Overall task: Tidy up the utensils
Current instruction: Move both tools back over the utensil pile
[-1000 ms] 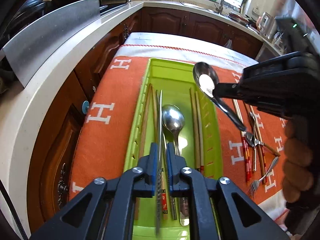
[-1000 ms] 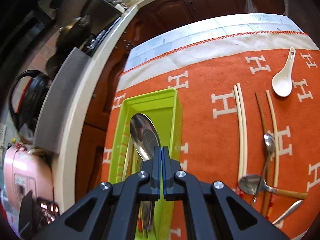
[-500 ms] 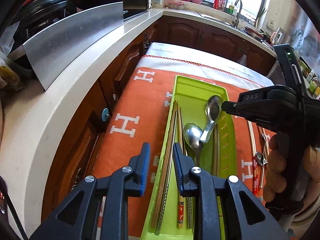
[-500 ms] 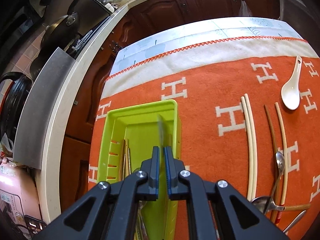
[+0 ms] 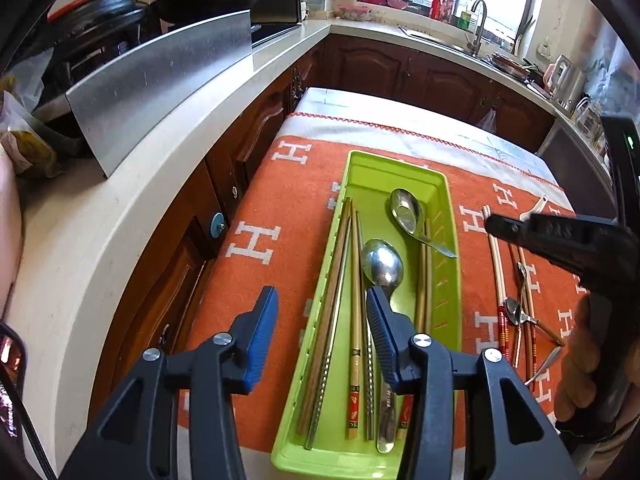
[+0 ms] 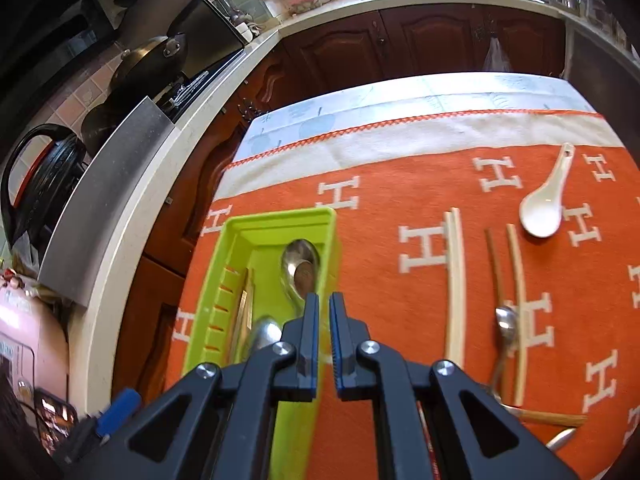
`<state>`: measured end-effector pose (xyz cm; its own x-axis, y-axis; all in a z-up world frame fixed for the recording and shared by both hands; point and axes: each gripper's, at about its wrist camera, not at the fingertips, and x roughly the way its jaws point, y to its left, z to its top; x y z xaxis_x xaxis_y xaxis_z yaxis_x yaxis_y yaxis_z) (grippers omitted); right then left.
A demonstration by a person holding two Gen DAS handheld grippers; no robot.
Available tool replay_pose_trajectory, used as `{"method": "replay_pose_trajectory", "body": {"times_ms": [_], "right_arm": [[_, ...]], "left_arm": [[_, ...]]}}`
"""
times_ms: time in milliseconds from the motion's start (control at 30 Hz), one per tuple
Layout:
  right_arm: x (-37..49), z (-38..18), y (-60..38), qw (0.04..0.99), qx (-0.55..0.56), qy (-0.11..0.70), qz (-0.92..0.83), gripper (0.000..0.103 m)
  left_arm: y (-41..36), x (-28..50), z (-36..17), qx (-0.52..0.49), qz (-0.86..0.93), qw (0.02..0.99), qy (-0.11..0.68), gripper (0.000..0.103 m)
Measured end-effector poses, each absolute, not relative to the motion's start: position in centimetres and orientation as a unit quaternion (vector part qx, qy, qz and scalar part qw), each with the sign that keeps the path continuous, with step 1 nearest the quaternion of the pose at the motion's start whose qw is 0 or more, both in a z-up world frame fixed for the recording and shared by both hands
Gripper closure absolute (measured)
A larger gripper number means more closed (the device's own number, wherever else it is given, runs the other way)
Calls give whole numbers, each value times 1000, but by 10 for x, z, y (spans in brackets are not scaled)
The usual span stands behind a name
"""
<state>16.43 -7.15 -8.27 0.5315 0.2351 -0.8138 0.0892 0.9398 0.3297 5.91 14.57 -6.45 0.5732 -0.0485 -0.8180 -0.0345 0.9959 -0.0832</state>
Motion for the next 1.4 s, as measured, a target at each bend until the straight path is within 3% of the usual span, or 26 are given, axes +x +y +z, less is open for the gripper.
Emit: {"method": "replay_pose_trajectory", "body": {"times_ms": [567,1300,1400], "right_arm": [[95,-71,-166,867,192,460,2,96],[77,-105,-205,852,163,489,87,95],[78,-111,-200,849,138,497,118,82]], "left_arm": [[93,38,-41,-13,-16,893,449,27],[7,51,-76,10,-111,859,500,27],[-2,56,-78,15,-119,856,503,27]]}}
